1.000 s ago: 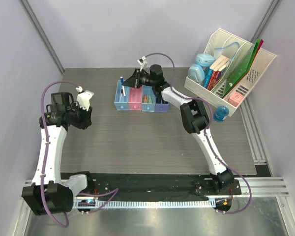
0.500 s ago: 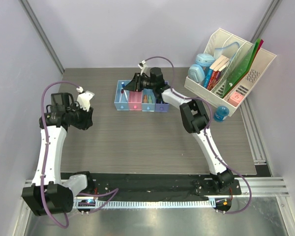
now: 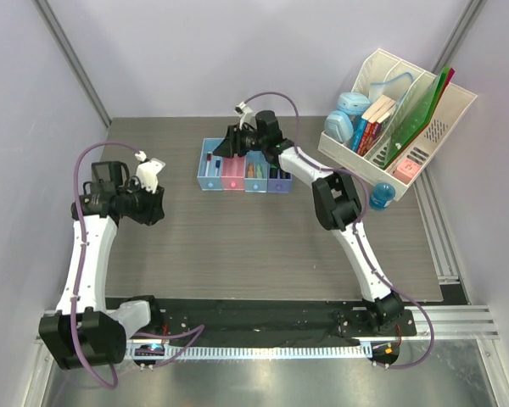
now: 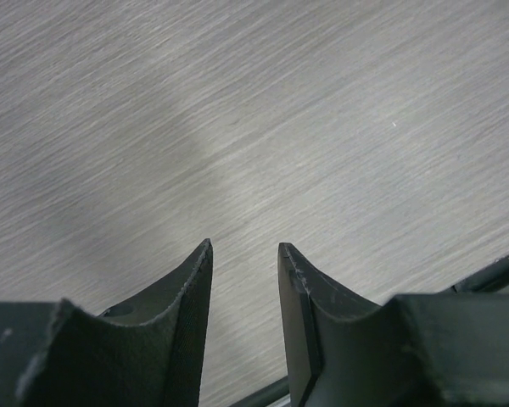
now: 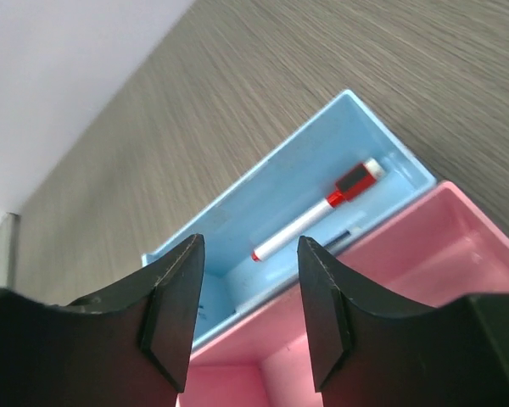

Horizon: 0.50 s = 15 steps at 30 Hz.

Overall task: Sort the stationery into containers
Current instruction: Place the pen in the storage box, then move the storage box to the center of the board.

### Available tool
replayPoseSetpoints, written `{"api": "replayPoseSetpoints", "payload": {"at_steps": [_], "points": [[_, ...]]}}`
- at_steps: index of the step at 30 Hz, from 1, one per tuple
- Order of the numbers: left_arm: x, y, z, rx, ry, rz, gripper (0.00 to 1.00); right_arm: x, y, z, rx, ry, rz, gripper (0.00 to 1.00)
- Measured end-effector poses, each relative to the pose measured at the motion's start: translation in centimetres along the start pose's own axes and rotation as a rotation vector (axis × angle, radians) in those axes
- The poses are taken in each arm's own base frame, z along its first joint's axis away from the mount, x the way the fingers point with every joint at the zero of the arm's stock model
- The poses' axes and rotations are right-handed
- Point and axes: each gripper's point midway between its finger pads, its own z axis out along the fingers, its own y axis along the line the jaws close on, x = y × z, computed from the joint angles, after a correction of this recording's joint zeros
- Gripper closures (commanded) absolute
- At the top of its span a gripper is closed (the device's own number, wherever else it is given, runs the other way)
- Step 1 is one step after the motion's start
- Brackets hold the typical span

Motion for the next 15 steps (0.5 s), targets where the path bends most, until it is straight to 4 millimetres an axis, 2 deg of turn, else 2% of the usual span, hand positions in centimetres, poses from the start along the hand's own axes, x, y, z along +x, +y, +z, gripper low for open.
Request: {"api": "replayPoseSetpoints", "payload": {"at_steps": [5,8,11,15], "points": [[-0.4,1.3,2.3,0.009,0.010,-0.036,0.60,-0.7,-0.8,-2.7,0.179,0.099,-0.106,0.46],[-0.8,2.3,4.5,0.030,0.027,-0.068,0.60,-1.7,-0.8,-6.4,0.305,0.149,-0.169,0.46],[-2.0,3.7,6.6,0.037,0.018,-0.093,0.61,-3.9,-1.3,-11.9,0.460,0.158,-0.220,0.46],[-5.7,6.7,9.2,0.016,-0.041,-0.113,0.61,-7.6,-3.7,-19.5,0.676,0.125,-0.265,0.47]]}}
